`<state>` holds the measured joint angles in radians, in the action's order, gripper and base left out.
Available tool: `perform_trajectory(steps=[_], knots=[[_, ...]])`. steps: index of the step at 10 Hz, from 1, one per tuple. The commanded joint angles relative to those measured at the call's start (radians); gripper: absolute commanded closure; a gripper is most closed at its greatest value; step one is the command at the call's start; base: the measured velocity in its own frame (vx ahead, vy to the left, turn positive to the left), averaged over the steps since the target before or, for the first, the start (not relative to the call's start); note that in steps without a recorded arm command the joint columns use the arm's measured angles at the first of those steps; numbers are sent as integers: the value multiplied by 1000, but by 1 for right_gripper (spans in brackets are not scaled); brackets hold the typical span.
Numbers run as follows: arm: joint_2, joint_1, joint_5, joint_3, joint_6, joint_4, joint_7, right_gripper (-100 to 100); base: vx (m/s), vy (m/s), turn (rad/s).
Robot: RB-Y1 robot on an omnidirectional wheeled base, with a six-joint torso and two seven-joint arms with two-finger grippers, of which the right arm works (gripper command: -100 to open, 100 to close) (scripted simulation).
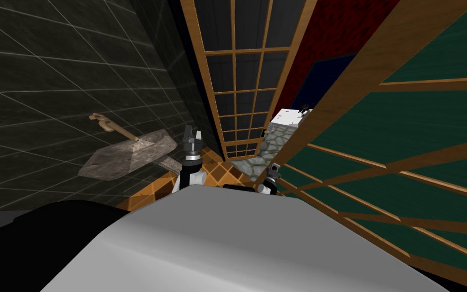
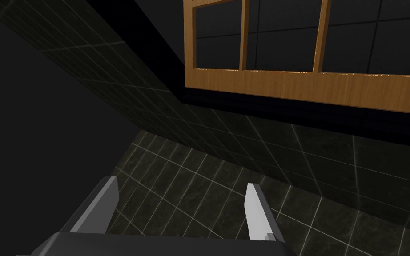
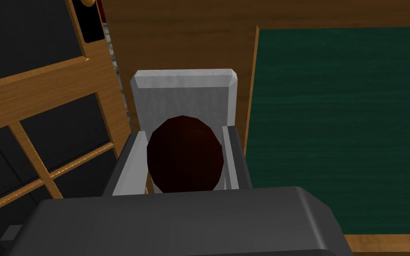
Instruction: Push the door open
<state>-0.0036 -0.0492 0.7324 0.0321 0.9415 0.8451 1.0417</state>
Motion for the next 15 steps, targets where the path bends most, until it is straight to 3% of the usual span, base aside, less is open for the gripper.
perform_trajectory(steps=[1, 4, 5, 8, 12, 13, 15], knots=[[-1, -3, 1, -2, 2, -1, 0, 100, -18, 12, -15], [-1, -3, 1, -2, 2, -1, 0, 100, -4, 2, 0], [-17, 10, 6, -33, 2, -17, 1, 100, 107, -3, 28], [-28, 18, 10, -56, 5, -28, 2, 100, 151, -41, 1], [-52, 44, 23, -129, 13, -63, 5, 100, 142, -28, 12], [-52, 44, 23, -129, 13, -63, 5, 100, 112, -32, -11], [-61, 57, 29, -166, 18, -80, 6, 100, 120, -47, 15]])
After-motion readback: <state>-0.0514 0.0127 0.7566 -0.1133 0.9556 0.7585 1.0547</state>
